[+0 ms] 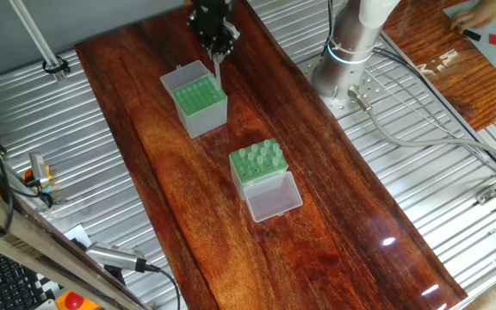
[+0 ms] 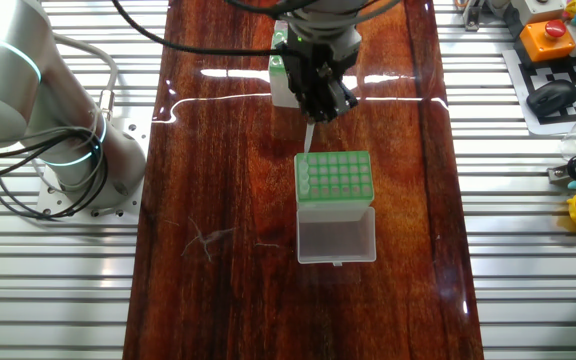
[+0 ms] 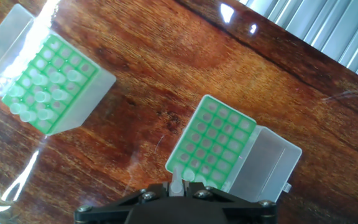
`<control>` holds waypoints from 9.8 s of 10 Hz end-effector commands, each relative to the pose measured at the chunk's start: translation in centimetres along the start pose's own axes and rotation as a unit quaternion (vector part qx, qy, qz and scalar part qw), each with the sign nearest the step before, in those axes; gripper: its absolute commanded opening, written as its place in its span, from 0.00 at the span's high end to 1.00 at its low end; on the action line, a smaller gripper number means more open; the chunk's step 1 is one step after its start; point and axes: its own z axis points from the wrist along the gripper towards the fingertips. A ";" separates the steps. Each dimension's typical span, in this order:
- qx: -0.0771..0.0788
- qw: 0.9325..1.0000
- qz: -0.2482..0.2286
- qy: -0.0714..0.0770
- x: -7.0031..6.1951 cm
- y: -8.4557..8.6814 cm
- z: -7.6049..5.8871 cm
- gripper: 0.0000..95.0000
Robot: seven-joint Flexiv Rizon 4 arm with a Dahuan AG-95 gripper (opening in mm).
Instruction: Transfer all large pipette tips from one holder to another
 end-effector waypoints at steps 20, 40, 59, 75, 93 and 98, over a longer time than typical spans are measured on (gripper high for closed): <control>0.000 0.999 -0.040 -0.004 -0.2 -0.6 5.3 0.40; -0.011 0.989 0.144 -0.006 -7.2 8.2 6.9 1.00; -0.037 0.961 0.273 -0.004 -13.2 13.3 11.3 0.80; -0.040 0.971 0.235 -0.002 -12.4 14.0 13.1 1.00; -0.042 0.992 0.114 -0.016 -8.0 14.1 0.5 1.00; -0.043 0.994 0.099 -0.016 -8.2 14.5 -2.4 1.00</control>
